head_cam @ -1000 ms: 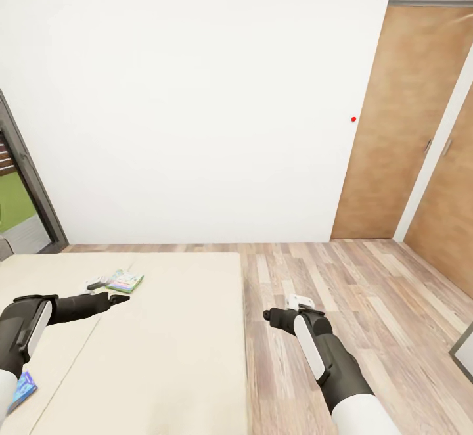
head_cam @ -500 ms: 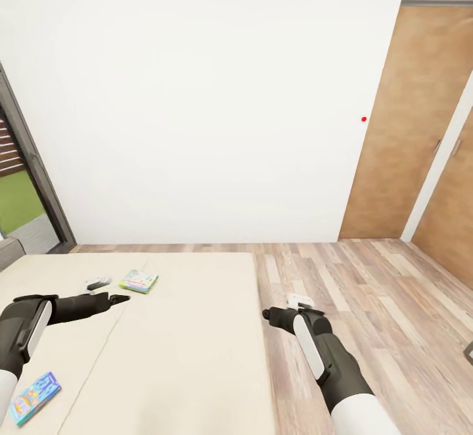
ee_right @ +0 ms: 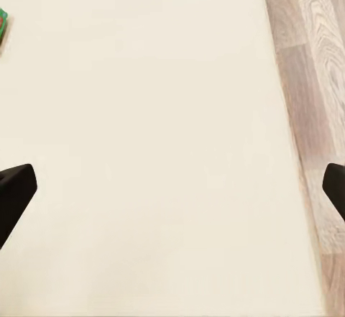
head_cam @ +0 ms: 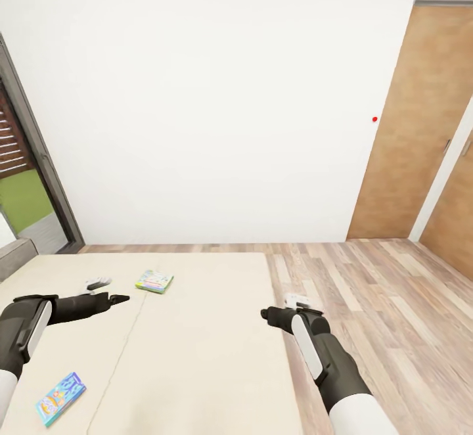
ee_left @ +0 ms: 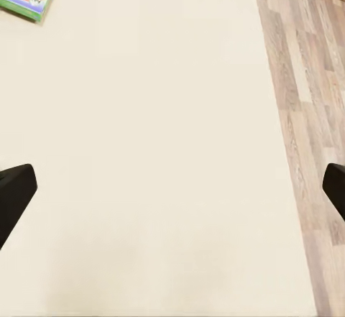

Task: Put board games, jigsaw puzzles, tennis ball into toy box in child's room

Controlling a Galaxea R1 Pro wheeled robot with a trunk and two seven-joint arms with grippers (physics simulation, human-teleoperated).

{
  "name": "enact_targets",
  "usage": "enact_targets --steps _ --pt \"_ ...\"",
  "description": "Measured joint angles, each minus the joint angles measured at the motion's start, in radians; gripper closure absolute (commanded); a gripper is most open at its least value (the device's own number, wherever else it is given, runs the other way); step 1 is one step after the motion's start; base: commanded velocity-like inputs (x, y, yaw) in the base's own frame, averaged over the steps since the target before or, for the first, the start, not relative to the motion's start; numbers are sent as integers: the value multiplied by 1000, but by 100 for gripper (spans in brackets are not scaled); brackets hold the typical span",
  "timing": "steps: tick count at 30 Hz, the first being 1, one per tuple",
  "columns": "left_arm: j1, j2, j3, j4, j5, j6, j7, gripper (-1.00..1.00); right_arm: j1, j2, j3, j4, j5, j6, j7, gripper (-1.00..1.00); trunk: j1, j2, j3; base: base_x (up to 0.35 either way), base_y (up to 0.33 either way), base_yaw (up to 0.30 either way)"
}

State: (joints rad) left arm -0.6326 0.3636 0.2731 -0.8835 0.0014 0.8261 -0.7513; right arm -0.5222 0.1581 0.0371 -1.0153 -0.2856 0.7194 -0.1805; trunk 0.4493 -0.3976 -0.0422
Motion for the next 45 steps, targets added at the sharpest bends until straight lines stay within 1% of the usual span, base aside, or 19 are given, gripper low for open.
enact_targets --steps 45 --pt "0 0 0 0 -1 -2 6 -100 2 3 2 0 0 -2 0 -100 0 0 0 0 283 0"
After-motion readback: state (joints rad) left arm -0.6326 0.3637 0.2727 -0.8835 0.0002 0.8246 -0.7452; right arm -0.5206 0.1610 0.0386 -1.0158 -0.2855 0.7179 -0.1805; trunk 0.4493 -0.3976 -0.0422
